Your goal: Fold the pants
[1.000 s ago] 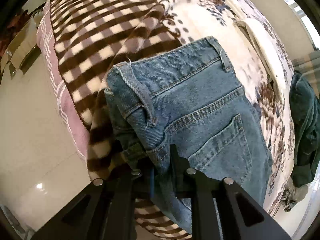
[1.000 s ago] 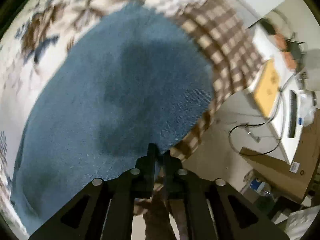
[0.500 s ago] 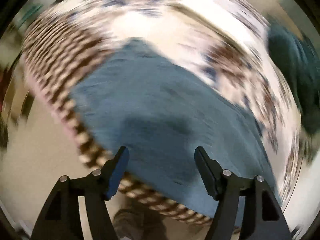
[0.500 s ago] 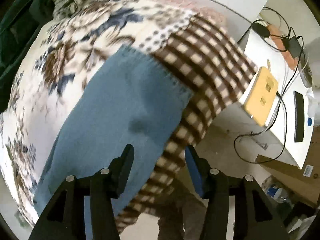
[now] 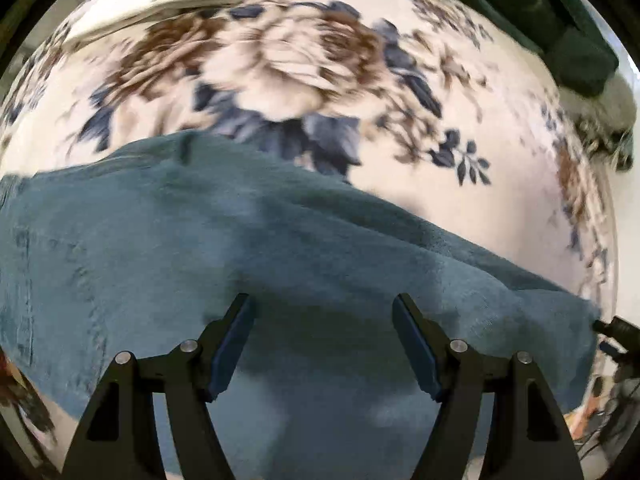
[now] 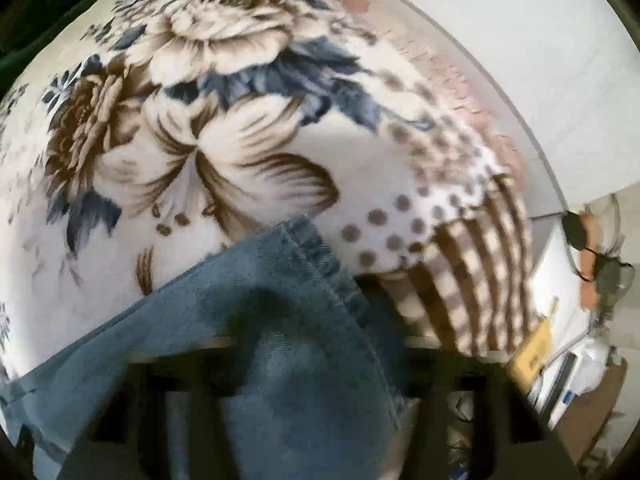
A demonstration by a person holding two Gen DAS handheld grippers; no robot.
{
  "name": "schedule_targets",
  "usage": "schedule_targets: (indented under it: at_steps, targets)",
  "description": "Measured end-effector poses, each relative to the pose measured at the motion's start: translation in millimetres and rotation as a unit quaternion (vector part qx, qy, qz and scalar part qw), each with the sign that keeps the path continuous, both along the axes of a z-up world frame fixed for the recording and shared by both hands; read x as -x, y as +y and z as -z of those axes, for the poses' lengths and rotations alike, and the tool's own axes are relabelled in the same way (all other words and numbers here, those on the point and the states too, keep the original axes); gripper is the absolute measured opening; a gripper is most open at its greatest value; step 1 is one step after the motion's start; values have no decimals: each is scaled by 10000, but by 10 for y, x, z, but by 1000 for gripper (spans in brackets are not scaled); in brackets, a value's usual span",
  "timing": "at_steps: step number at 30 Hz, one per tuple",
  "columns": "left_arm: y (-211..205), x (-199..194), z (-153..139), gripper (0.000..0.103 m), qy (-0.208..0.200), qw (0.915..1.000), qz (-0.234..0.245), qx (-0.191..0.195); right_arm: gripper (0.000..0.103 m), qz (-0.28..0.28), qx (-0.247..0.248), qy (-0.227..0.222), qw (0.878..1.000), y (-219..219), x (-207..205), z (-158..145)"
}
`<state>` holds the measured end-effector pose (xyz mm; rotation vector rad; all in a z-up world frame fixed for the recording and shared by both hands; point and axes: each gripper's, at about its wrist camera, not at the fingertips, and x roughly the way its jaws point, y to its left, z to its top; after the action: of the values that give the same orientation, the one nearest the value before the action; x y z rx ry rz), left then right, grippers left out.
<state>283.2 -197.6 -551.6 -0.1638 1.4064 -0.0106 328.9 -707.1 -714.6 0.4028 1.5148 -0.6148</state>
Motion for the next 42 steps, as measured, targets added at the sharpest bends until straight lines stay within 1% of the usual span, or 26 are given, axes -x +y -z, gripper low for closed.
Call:
schedule_targets:
  at_steps: [1, 3, 4, 6, 8, 9, 10, 11, 12, 13, 14, 15, 16, 17, 20, 22, 26, 27, 28, 29, 31, 33, 37, 39, 40, 42]
  targets:
    - [-32, -20, 57, 70, 35, 10000, 5, -70, 10, -118, -10, -70, 9999, 20, -12, -10]
    - [-41, -39, 162, 70, 161, 9997, -42, -150, 8, -525, 311, -275, 9978, 97, -9, -147]
    - [-20, -41, 192, 70, 187, 9997, -98, -151, 8, -649, 550, -542, 9949, 126, 37, -294]
    - [31, -53, 261, 70, 242, 9994, -219, -144, 8, -632, 686, -701, 9932, 76, 125, -341]
    - [98, -55, 319, 71, 255, 9990, -377, -15, 9, -712, 505, -431, 9953, 48, 149, -190]
    - [124, -52, 340, 72, 252, 9989, -400, 21, 10, -954, 379, -24, 9947, 65, 118, -44]
    - [130, -55, 363, 76, 255, 9989, -381, 45, 16, -1084, 342, 195, 9933, 88, 86, 7]
    - [133, -63, 394, 89, 256, 9990, -327, 154, 23, -1117, 319, 336, 9927, 108, 73, 4]
    - [120, -77, 424, 98, 246, 9989, -245, 330, 25, -1057, 203, 351, 9936, 98, 46, -50]
    - [85, -96, 459, 103, 246, 9988, -136, 412, 32, -961, 38, 201, 9952, 90, 37, -145]
    - [54, -109, 495, 103, 304, 9991, -62, 304, 42, -861, -144, -35, 9962, 108, 14, -277]
    - [27, -114, 520, 103, 341, 9992, 4, 202, 46, -860, -384, -311, 9951, 182, -25, -409]
    - [-12, -114, 534, 103, 336, 9994, 43, 77, 53, -1014, -681, -531, 9911, 312, -84, -501]
    - [-41, -96, 540, 103, 268, 9996, 41, -43, 54, -1263, -973, -616, 9853, 455, -160, -541]
    - [-85, -63, 558, 103, 143, 9997, 56, -191, 54, -2239, -1570, -494, 9606, 1015, -411, -475]
    - [-116, -59, 543, 103, 194, 9996, 47, -182, 54, -2994, -1653, -246, 9394, 1490, -600, -314]
    - [-133, -190, 443, 103, 354, 9994, -46, -25, 54, -3778, -1588, 249, 9118, 2048, -738, -6]
    - [-108, -206, 440, 103, 367, 9993, -64, -17, 54, -3981, -1433, 352, 9054, 2144, -735, 61]
    - [-111, -248, 440, 103, 394, 9992, -60, -35, 53, -4125, -1066, 288, 9043, 2205, -737, 102]
    - [-103, -292, 436, 103, 424, 9991, -41, -83, 53, -4081, -889, 202, 9084, 2201, -741, 113]
    - [-150, -373, 473, 103, 451, 9988, -12, -204, 48, -3568, -813, -25, 9307, 2065, -777, 152]
    - [-152, -432, 501, 103, 465, 9986, -92, -221, 45, -3163, -767, -181, 9454, 1929, -786, 164]
    - [-89, -576, 489, 103, 558, 9979, -296, -115, 46, -2472, -919, -464, 9635, 1658, -653, -3]
    - [-19, -612, 380, 103, 598, 9976, -351, -1, 60, -1821, -1184, -813, 9727, 1373, -367, -255]
    - [15, -633, 298, 103, 563, 9977, -366, 46, 71, -1506, -1308, -1004, 9747, 1220, -224, -354]
    - [7, -600, 100, 103, 428, 9985, -318, 155, 73, -678, -1501, -1331, 9773, 830, 189, -536]
